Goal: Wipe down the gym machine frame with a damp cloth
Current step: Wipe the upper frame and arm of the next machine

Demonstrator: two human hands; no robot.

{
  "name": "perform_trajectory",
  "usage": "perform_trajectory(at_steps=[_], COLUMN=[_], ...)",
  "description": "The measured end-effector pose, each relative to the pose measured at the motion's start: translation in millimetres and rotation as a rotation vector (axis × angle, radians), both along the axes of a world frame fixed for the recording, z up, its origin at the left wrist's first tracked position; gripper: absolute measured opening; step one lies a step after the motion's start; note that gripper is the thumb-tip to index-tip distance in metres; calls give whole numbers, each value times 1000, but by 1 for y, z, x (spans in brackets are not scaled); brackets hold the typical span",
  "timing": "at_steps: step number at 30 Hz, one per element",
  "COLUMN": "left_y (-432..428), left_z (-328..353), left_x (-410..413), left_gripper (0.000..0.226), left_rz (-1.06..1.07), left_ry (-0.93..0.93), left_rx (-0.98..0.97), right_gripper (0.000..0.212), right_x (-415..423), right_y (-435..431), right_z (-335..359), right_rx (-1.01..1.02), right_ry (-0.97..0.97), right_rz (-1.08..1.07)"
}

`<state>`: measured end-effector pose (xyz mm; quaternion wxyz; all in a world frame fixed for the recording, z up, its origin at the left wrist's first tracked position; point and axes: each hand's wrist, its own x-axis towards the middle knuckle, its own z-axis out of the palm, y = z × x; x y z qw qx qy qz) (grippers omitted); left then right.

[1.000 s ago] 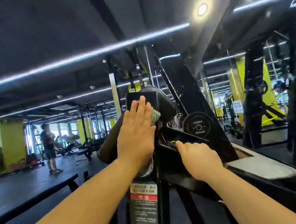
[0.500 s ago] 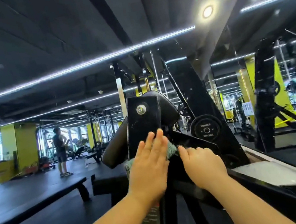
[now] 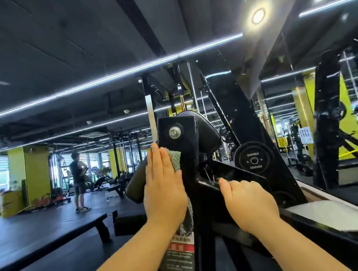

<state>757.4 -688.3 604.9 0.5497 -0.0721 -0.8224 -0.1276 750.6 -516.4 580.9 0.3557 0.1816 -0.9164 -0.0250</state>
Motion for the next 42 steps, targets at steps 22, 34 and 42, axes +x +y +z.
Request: perform_trajectory(at_steps=[22,34,42], left_y=[12,7,7], left_z=[-2,-7,-12], left_x=[-20,-9,-9], left_gripper=[60,53,57], left_rz=[291,262,246], left_ry=[259,269,199], left_rx=[-460,-522,-601], right_gripper=[62,65,55], right_x=[2,7,9], right_y=[1,1,2], right_z=[0,1,1], right_rx=[52,28,30], right_ry=[55,51,37], right_rz=[23,28,16])
